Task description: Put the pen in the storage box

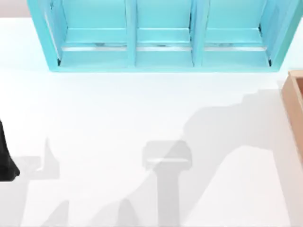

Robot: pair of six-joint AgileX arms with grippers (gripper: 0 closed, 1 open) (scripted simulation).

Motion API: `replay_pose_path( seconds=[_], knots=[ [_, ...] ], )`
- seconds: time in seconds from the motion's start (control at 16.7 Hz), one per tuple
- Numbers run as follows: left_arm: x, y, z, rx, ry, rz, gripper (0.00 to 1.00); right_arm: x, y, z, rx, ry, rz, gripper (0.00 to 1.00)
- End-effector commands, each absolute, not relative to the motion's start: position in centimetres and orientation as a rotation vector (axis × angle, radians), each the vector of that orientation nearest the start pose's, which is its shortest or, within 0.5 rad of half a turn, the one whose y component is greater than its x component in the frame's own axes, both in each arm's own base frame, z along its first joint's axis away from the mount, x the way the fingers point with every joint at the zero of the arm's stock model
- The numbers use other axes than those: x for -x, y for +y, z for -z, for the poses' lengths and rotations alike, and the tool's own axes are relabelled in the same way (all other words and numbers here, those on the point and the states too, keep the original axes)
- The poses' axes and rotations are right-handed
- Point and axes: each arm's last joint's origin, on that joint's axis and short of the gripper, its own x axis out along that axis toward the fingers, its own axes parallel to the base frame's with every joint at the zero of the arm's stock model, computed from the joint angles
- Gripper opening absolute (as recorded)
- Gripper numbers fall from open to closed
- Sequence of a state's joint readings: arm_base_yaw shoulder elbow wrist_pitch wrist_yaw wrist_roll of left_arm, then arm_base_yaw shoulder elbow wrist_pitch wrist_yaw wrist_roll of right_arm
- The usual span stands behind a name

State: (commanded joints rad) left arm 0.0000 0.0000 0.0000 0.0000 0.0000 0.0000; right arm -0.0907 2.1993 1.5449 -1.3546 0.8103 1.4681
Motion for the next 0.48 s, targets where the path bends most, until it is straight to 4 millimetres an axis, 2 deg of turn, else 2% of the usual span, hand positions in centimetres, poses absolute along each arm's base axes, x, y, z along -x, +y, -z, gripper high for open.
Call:
replay_pose_path(
  seconds=[0.12, 0.48],
  knots=[
    [-10.57, -0.12, -16.0, 0.0, 0.0, 0.0, 1.0, -37.09, -5.26, -13.07, -0.243, 1.016, 1.655, 0.98],
    [-10.57, -0.12, -16.0, 0.0, 0.0, 0.0, 1.0, -37.09, -5.26, -13.07, -0.243, 1.016, 1.655, 1.0]
  ],
)
